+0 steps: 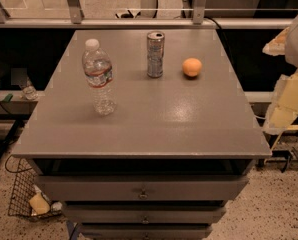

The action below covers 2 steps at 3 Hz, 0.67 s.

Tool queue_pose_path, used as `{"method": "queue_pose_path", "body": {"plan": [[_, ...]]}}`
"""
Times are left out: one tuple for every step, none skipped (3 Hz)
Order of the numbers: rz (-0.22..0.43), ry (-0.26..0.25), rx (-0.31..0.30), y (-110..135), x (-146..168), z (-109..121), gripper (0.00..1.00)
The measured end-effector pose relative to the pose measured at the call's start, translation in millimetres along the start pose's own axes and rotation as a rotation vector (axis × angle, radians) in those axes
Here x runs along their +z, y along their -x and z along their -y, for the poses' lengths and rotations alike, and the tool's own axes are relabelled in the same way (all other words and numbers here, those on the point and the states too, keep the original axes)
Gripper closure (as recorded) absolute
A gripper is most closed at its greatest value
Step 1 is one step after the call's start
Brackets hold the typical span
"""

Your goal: Knock redbull can over

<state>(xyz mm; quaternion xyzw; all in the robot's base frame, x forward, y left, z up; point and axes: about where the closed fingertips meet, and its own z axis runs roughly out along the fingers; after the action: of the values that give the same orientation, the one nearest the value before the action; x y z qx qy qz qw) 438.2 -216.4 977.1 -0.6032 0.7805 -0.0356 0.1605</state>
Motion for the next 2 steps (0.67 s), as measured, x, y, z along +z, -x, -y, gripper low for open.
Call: {"method": "queue_pose_path", "body": {"plan": [[0.000, 0.000, 0.000, 0.1, 0.0, 0.1, 0.00], [0.088, -0.036, 0.038, 9.5, 4.7, 19.9, 0.00]]}}
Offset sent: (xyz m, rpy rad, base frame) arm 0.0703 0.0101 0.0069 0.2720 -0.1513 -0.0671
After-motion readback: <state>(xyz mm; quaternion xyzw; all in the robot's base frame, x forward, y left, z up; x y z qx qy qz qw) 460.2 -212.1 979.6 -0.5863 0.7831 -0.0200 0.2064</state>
